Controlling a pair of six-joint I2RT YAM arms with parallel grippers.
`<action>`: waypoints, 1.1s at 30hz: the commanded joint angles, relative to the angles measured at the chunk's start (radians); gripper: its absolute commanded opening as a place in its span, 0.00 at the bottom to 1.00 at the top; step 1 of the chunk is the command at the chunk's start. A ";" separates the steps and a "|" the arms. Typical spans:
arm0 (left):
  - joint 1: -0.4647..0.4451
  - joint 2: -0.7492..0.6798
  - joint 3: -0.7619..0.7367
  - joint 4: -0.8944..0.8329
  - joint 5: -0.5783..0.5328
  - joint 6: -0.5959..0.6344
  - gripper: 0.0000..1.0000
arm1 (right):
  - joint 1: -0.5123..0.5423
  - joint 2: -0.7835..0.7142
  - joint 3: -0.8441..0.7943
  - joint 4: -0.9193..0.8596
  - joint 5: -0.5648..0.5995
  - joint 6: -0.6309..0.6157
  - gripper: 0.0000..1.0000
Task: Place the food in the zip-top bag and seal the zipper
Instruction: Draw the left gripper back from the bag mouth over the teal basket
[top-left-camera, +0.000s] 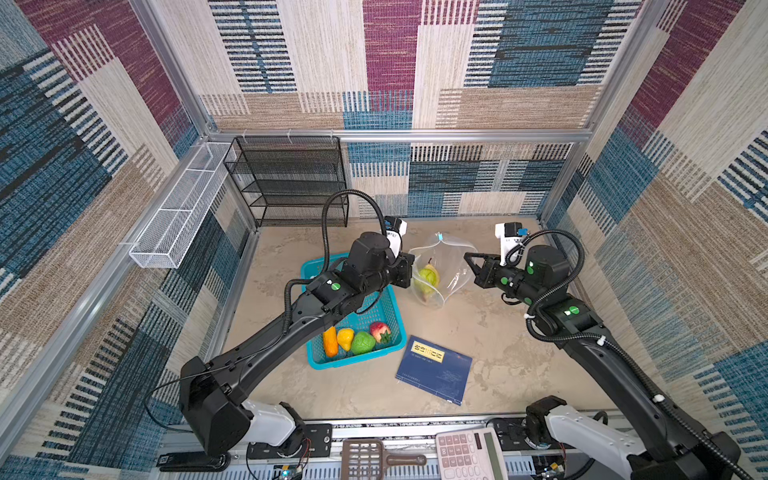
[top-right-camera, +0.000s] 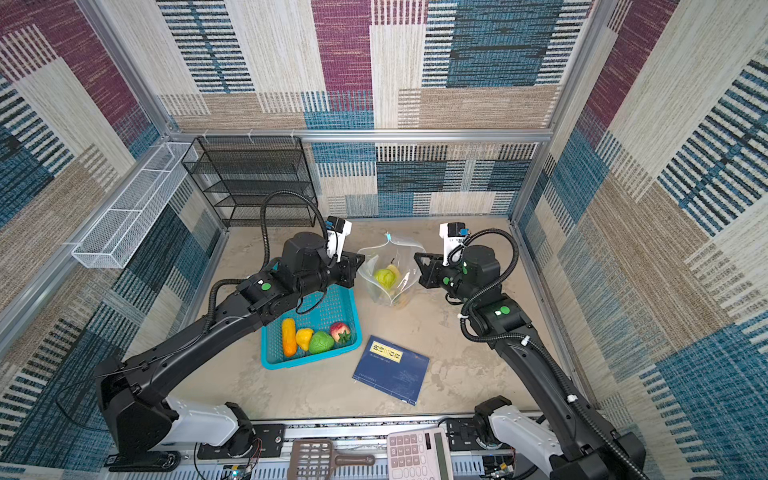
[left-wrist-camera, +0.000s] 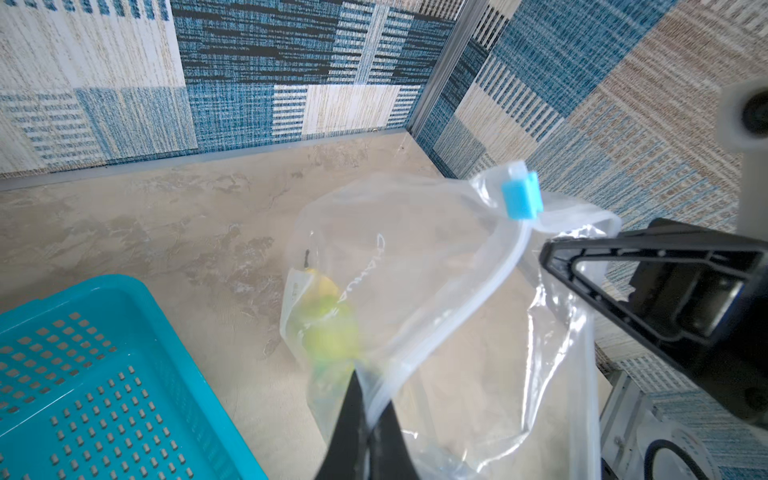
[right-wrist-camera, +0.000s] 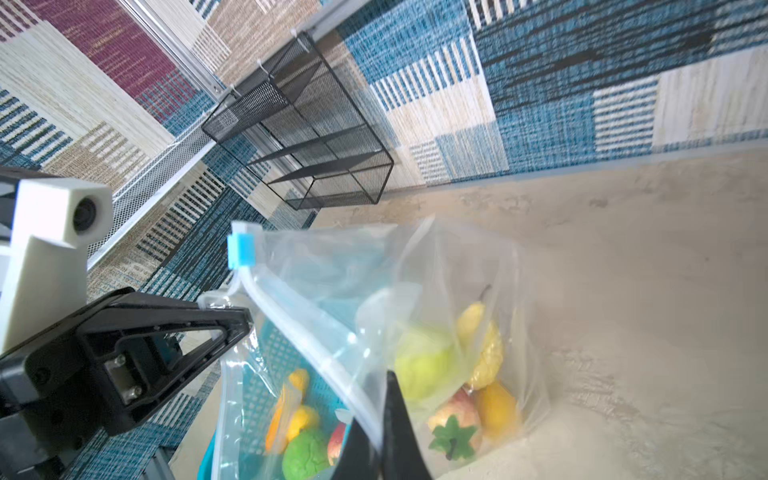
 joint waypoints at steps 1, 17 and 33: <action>0.000 0.002 -0.005 0.040 -0.026 0.043 0.00 | 0.000 -0.025 0.034 -0.020 0.068 -0.041 0.00; 0.002 0.256 0.049 0.131 0.175 -0.104 0.00 | 0.000 -0.063 0.082 -0.071 0.113 -0.090 0.00; 0.053 0.178 -0.113 0.091 0.065 -0.131 0.44 | -0.001 0.061 -0.111 0.091 -0.071 0.023 0.00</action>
